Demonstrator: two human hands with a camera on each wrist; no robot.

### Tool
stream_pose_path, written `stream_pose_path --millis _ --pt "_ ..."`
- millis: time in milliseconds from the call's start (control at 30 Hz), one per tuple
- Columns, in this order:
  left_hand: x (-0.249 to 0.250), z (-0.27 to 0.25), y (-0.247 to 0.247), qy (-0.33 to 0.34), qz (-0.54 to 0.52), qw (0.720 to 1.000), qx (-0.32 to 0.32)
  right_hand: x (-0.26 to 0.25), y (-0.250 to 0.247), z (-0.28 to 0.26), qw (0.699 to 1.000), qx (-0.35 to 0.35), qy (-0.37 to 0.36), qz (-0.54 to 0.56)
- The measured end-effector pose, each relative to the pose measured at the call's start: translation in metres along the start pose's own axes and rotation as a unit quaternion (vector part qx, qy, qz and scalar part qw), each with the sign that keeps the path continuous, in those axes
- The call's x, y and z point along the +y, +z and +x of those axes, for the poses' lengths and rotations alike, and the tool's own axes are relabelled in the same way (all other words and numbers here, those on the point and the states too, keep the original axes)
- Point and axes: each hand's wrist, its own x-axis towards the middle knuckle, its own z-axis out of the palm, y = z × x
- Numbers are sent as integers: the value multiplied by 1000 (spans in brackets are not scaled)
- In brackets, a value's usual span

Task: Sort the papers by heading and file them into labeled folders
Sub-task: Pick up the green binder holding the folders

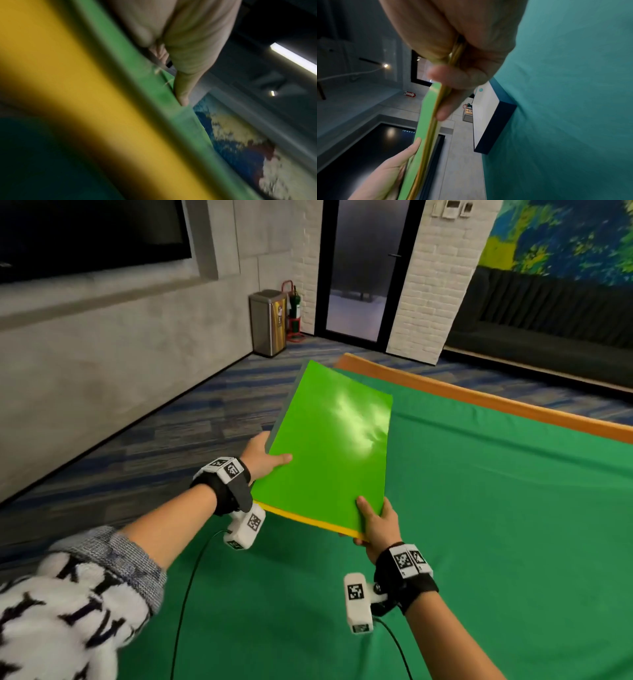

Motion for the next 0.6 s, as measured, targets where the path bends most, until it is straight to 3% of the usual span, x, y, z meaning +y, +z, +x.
stream_pose_path --millis 67,167,233,400,600 --pt "-11 11 1 -19 24 999 -34 -8 3 15 1000 12 -16 -6" --pt "-29 19 5 -57 12 985 -162 -18 1 37 996 36 -58 -56" --pt "-37 33 11 -71 0 980 -183 -23 2 53 991 39 -90 -89" --pt "-21 88 18 -68 17 997 -25 -41 16 101 985 14 -131 -108" --pt "-16 152 25 -2 -2 1000 24 -49 38 166 991 40 -115 -56"
